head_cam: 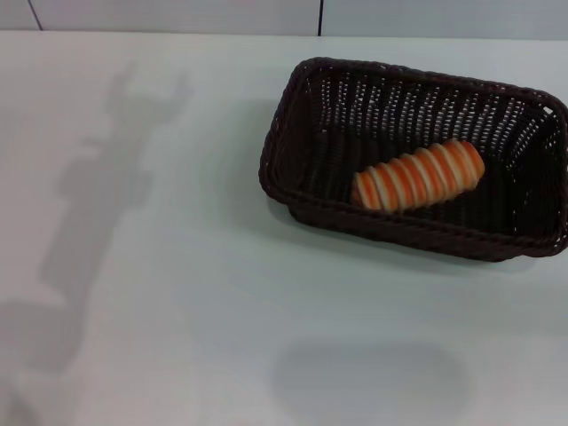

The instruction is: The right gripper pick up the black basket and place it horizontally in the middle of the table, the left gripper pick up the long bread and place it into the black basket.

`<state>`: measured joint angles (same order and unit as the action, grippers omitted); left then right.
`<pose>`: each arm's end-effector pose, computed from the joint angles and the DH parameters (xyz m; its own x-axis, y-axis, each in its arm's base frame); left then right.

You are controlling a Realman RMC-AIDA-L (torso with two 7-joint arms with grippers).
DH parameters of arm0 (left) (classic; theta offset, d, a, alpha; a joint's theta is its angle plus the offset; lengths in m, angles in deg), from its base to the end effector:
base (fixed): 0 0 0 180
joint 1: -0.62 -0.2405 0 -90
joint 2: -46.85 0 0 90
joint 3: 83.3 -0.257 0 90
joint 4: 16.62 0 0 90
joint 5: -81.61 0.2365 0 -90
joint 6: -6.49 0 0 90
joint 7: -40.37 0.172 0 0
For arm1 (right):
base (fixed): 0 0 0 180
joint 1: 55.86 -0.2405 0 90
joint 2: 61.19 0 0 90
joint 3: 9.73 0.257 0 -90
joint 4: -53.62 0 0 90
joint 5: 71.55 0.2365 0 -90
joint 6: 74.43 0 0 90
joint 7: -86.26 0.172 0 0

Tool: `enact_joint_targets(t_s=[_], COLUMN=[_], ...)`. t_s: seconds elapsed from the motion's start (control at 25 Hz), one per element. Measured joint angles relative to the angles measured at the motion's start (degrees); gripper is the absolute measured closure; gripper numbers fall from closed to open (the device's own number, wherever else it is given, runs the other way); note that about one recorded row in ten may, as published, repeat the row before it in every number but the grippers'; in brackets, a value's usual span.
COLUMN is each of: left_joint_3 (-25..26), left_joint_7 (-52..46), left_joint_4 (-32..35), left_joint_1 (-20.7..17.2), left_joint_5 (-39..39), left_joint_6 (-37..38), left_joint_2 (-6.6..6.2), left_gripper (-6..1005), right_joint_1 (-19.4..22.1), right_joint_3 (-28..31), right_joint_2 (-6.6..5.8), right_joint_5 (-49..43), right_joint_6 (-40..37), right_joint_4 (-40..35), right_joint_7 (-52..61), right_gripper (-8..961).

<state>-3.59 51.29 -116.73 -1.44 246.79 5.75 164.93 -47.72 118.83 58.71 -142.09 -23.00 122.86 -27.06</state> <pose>-0.1454 0.3910 0.0884 0.8281 -0.1182 0.5480 0.5261 -0.1735 -0.8325 0.3925 0.2901 0.1688 0.8136 -0.1071 -0.5714 -0.5797 -0.0755 -0.8113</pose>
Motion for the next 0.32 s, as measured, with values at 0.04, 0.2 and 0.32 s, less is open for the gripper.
enact_joint_targets(t_s=[0.04,0.2,0.32], left_joint_3=[0.6,1.6,2.6], left_joint_7=[-0.4,-2.4,-5.9], left_joint_4=[4.5,12.3,16.7], left_joint_1=[-2.0,-3.1,-3.3], left_joint_5=[-0.1,-0.1,-0.1], left_joint_6=[7.0,15.7,21.0], left_joint_2=[-0.05,-0.03,-0.07], left_gripper=[172,172,172], right_joint_1=[0.3,2.3,3.0], right_joint_3=[-0.2,-3.7,-4.9], right_joint_2=[0.0,0.0,-0.01], right_joint_5=[0.1,2.2,2.6], right_joint_6=[0.1,-0.2,-0.7], right_joint_4=[-0.1,0.9,1.6], right_joint_7=[0.2,0.7,0.7], right_gripper=[190,190,190])
